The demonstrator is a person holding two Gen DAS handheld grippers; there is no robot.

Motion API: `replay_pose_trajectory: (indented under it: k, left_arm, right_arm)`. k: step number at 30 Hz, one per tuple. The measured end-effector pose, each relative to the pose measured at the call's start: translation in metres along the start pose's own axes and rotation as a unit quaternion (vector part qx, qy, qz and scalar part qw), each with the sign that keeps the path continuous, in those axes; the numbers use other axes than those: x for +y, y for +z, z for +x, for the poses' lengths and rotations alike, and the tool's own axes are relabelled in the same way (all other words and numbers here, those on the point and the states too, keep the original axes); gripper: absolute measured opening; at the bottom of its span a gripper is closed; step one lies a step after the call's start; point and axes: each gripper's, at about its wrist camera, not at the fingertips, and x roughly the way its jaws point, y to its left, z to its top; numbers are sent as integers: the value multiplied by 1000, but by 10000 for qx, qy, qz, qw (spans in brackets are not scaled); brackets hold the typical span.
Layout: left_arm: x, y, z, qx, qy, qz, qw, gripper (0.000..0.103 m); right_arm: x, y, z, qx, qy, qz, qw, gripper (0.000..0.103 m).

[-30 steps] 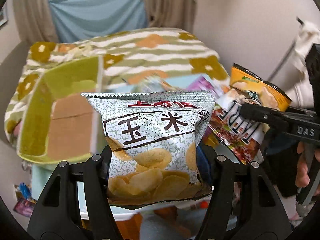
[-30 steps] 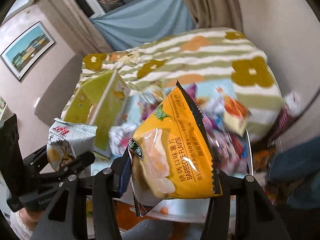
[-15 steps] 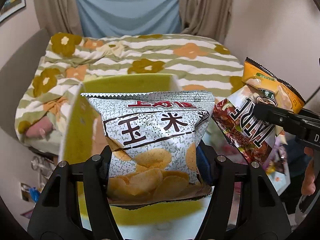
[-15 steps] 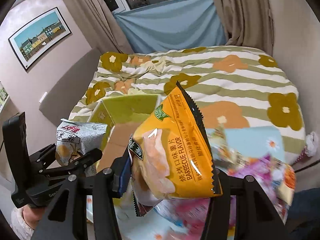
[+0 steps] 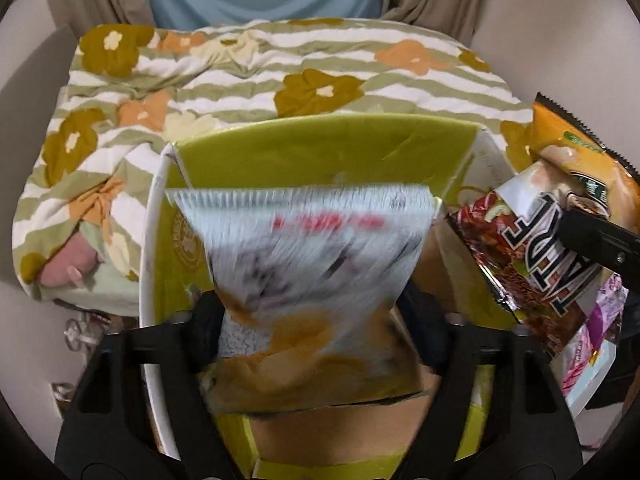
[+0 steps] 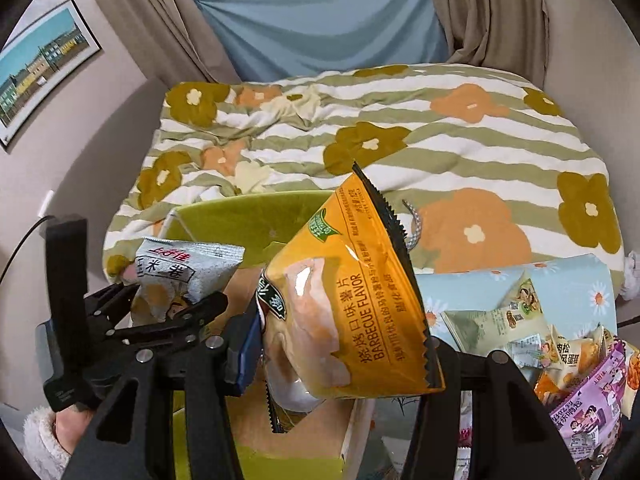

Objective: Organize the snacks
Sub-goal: 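Carry the corn chip bag into the yellow box while the right gripper carries the barbecue bag, then release both bags into the yellow box and lift both grippers away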

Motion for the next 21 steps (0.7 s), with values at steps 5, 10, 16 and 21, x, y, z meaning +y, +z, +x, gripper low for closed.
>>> replay_pose_trajectory:
  k: [5, 10, 16, 21]
  left_arm:
    - [4, -6, -3, -145, 148, 115, 9997, 103]
    - [10, -16, -21, -242, 289, -44, 9993, 103]
    - [16, -30, -51, -376, 568, -289, 9973, 103]
    - [21, -40, -62, -405, 695, -420, 9959, 103]
  right_arm:
    - [7, 4, 9, 10, -290, -157, 9995, 48]
    - [11, 2, 14, 49, -216, -363, 9991, 50]
    - [15, 7, 14, -9, 162, -344, 9993, 51]
    - [28, 22, 23, -64, 409, -387, 9984, 51]
